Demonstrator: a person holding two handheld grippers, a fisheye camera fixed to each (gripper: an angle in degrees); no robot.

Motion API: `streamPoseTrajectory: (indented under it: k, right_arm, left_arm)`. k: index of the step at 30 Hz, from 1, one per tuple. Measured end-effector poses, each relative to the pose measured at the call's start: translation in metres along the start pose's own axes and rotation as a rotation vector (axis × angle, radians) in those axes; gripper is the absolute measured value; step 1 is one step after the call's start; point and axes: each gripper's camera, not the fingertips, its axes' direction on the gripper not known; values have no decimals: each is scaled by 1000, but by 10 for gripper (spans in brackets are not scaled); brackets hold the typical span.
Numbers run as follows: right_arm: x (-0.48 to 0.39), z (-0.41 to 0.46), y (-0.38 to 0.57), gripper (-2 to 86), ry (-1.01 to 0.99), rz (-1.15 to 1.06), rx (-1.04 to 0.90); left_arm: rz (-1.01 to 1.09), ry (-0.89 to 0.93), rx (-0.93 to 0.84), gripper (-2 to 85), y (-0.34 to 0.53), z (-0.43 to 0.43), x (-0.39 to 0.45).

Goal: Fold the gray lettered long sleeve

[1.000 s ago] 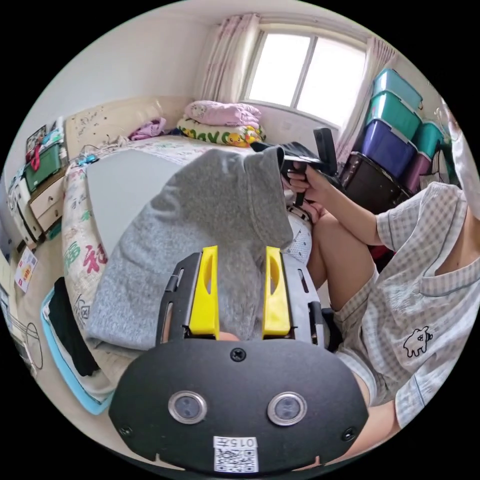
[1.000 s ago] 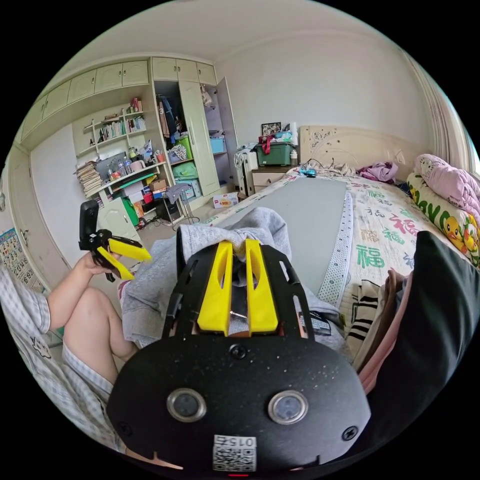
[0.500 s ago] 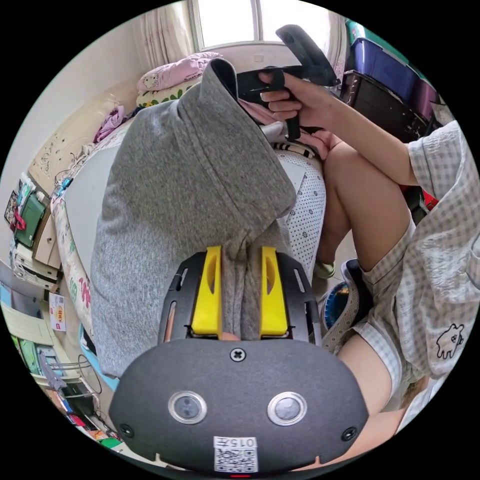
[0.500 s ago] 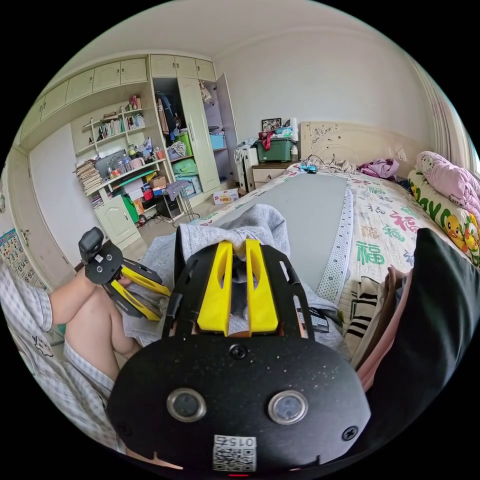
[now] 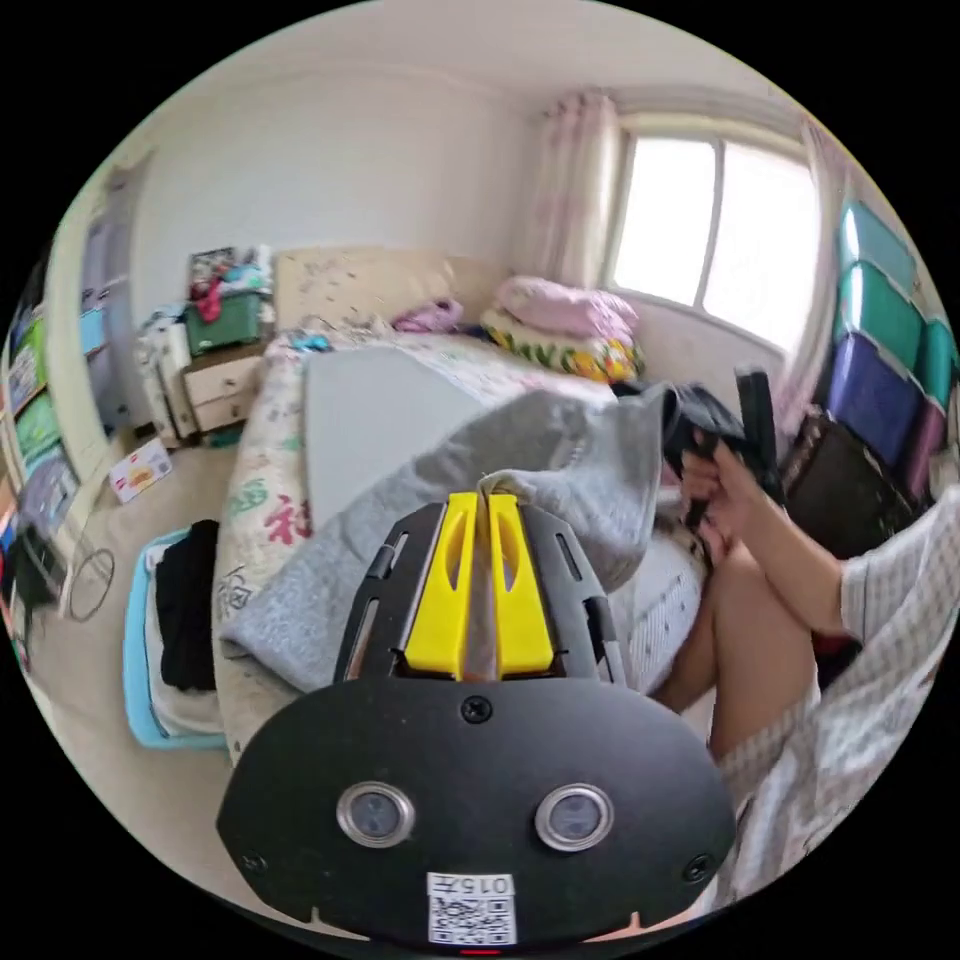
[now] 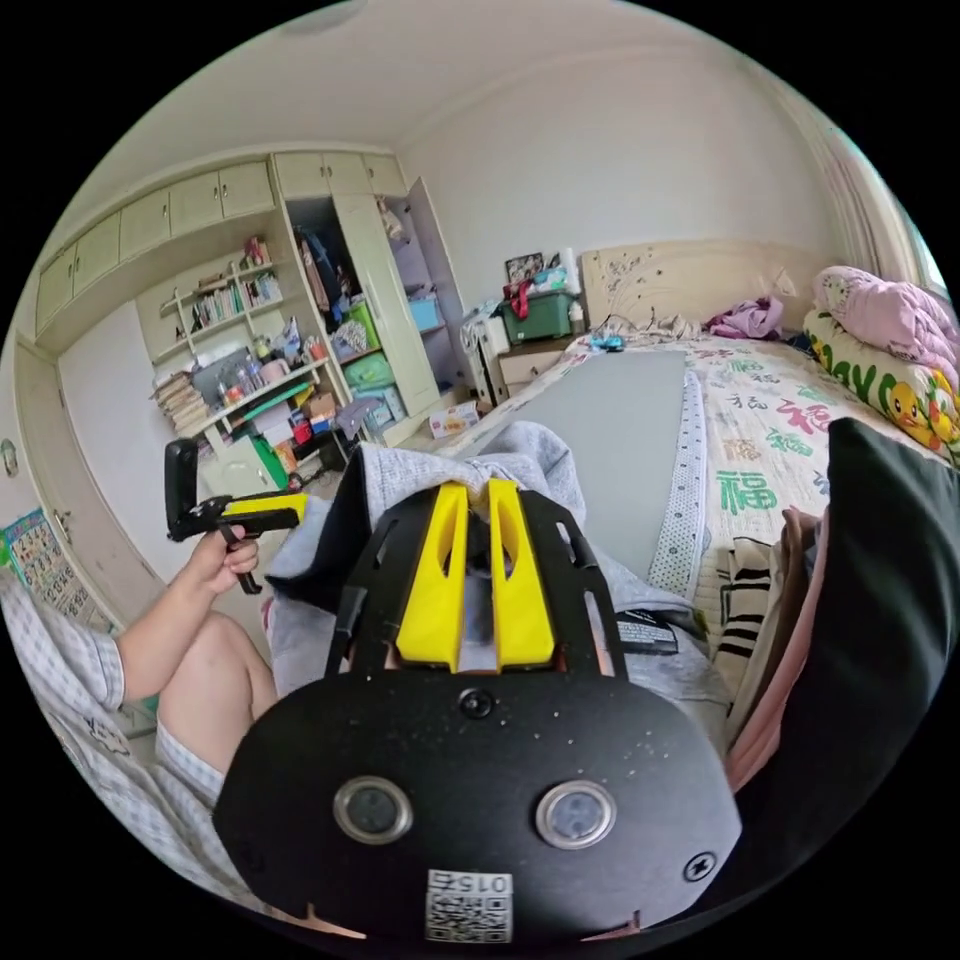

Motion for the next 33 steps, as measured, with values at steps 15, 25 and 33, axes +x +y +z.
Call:
streamPoseTrajectory:
  k: [15,25,33]
  right_arm:
    - [-306,-326,-83,28,-17,-114,839]
    - [-441,-440,-86,29,281,-404,1180]
    - [-424,-328,-169,33,445,-458,1099]
  left_arm:
    - [-238,-104,1099,-3,-2,-332,154]
    - [124,-285,1414,-1,-5,-456,278]
    - [150,-405,1346,0,-60,-418,219]
